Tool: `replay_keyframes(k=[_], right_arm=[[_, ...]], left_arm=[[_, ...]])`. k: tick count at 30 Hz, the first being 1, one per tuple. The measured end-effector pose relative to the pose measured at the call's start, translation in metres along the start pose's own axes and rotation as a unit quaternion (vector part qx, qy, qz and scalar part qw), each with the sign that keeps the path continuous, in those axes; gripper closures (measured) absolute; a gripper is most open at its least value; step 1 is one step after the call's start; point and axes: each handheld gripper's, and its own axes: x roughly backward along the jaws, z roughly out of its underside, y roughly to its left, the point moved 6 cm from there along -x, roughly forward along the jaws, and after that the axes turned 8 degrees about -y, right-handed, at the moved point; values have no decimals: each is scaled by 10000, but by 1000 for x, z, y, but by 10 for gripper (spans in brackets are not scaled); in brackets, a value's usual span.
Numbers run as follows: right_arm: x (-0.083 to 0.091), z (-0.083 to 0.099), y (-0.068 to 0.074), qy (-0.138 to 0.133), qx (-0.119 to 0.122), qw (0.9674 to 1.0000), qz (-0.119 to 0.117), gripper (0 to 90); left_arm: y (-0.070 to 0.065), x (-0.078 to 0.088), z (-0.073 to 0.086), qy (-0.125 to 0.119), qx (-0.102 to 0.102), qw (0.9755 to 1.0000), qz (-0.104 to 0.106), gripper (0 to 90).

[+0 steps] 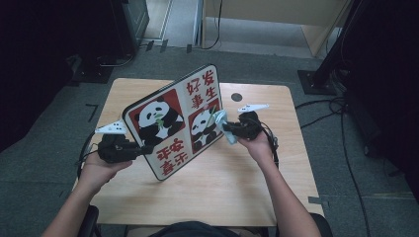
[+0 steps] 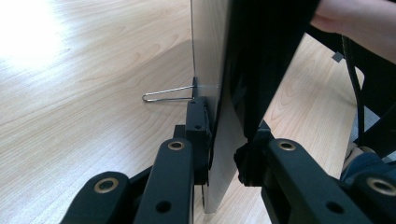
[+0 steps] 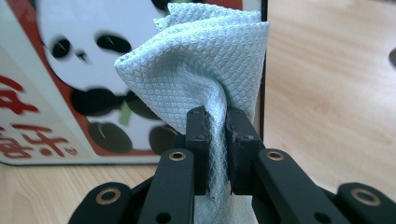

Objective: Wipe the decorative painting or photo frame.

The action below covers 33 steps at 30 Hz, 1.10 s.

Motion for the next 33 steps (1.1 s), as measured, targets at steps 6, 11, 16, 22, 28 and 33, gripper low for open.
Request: replay_keyframes(k=[6, 11, 16, 22, 28, 33], right_arm=[[14, -38, 14, -129, 222, 9996, -130, 814], [27, -72, 27, -269, 438, 9984, -231, 814], [35, -104, 40, -370, 697, 9965, -260, 813], [38, -140, 58, -468, 893, 9944, -326, 814], [37, -166, 76, -666, 1020, 9911, -545, 813], [22, -161, 78, -465, 1068, 9919, -502, 813]], left_arm=[[0, 0, 0, -21, 7, 10000, -13, 783], [0, 0, 0, -24, 10, 10000, -23, 784], [0, 0, 0, -24, 25, 10000, -35, 786], [0, 0, 0, -38, 46, 10000, -30, 786], [1, 0, 0, -46, -20, 10000, -39, 787], [0, 0, 0, -45, -33, 10000, -32, 788]])
